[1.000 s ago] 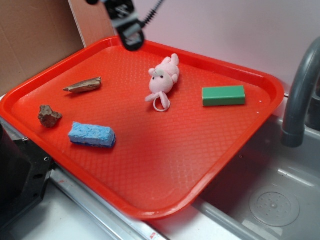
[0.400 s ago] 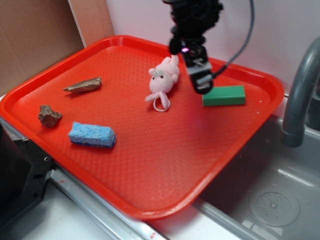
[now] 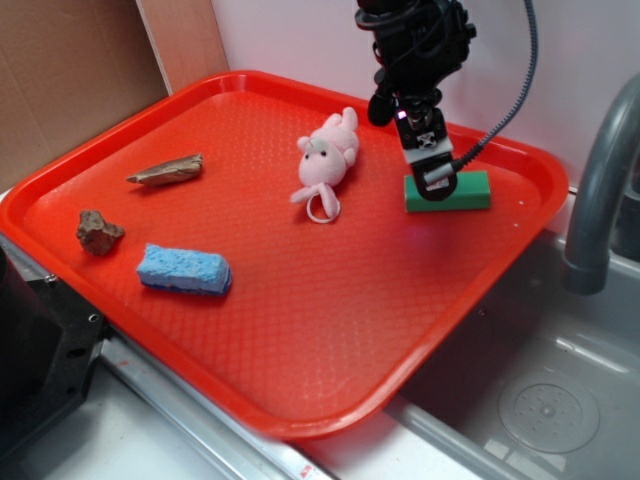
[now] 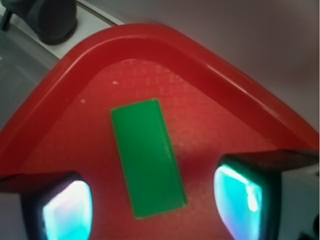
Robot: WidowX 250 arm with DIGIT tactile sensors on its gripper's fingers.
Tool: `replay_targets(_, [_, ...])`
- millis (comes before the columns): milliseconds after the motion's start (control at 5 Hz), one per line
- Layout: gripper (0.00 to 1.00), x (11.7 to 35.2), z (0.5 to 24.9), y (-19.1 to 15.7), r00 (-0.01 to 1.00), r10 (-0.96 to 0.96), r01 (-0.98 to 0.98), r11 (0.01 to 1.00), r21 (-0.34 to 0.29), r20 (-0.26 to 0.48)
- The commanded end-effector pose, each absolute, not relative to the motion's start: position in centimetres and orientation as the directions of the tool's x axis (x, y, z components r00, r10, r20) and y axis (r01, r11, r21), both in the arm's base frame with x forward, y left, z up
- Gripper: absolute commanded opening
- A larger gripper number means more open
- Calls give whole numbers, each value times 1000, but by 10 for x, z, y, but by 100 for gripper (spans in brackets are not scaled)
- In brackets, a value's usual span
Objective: Grab the green block.
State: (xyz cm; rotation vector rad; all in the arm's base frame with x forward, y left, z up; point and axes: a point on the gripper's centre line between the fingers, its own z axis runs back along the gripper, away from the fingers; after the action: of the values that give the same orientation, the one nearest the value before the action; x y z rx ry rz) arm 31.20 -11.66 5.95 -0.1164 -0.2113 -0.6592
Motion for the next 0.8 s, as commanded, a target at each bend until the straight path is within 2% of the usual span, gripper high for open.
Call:
replay_targets(0, [100, 315, 75, -124, 761, -588, 616, 787, -22, 275])
replay_targets(200, [100, 315, 75, -124, 761, -588, 616, 787, -22, 275])
replay_targets(600, [100, 308, 50, -138, 716, -642, 675, 737, -37, 274])
